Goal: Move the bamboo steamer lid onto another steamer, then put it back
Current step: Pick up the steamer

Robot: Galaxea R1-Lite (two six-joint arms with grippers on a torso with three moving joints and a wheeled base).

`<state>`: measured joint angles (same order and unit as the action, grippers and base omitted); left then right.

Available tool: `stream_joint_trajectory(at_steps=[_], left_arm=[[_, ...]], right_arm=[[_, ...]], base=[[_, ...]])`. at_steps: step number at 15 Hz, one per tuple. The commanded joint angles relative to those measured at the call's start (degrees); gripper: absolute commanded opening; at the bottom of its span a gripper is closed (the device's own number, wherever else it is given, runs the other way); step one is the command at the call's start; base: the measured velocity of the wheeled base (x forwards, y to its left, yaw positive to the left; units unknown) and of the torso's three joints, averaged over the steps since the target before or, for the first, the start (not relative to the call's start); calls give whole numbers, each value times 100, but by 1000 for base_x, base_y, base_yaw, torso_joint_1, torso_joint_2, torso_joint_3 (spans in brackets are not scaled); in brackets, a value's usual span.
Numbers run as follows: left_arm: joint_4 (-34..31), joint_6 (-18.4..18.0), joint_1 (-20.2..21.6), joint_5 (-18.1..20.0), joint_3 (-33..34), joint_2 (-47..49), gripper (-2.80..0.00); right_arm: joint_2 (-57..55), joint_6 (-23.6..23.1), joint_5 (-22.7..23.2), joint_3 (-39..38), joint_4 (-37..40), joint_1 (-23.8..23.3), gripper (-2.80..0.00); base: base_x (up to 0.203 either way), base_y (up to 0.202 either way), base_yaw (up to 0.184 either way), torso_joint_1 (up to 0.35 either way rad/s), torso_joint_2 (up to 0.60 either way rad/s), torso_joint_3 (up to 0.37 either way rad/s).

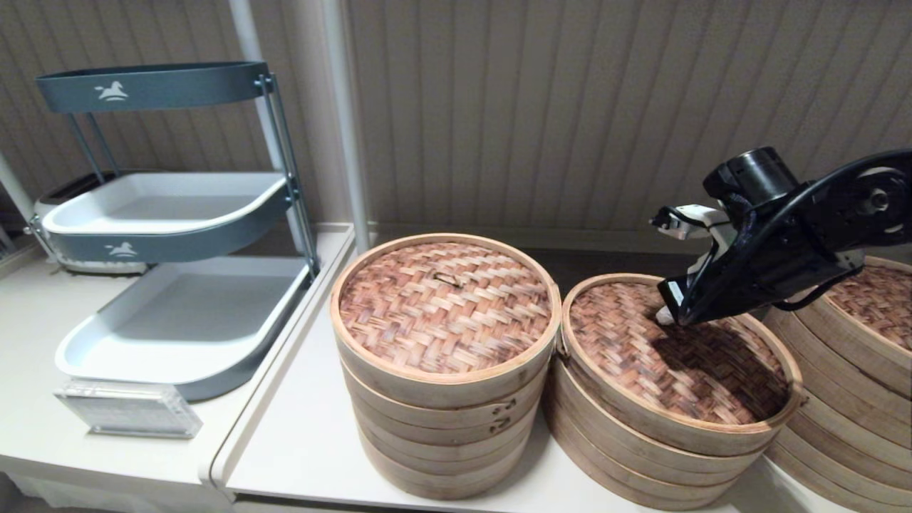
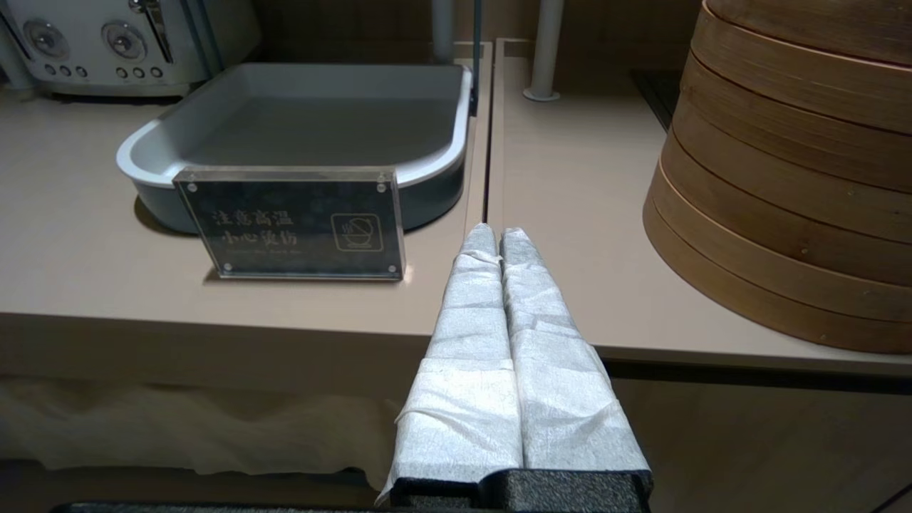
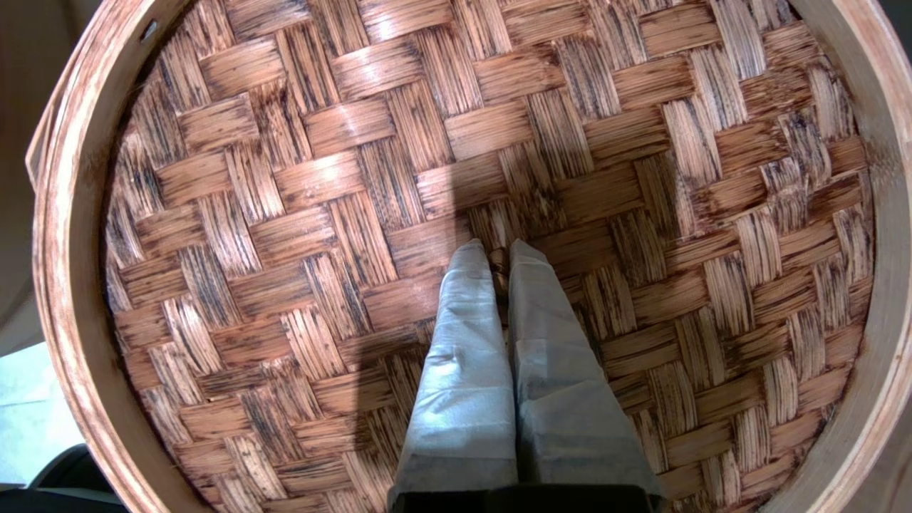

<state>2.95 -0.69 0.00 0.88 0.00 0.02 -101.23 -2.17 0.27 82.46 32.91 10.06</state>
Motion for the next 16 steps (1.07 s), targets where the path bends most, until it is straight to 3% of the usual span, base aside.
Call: stream_joint_trajectory(at_steps=[1, 8, 14, 15, 16], left_arm=[[4, -1, 0, 0, 158, -2, -280], [4, -1, 0, 0, 158, -2, -280], [4, -1, 0, 0, 158, -2, -280], [4, -1, 0, 0, 158, -2, -280], [4, -1, 0, 0, 158, -2, -280]], right_arm=[[121, -3, 8, 95, -21, 5, -280], [235, -29, -26, 490, 40, 5, -280], [242, -25, -27, 210, 94, 5, -280], [243, -32, -33, 60, 84, 5, 0], [244, -30, -35, -24, 76, 5, 0]], base=[[0, 0, 0, 0, 0, 0], [0, 0, 0, 0, 0, 0], [0, 0, 0, 0, 0, 0], [0, 0, 0, 0, 0, 0], [0, 0, 0, 0, 0, 0]])
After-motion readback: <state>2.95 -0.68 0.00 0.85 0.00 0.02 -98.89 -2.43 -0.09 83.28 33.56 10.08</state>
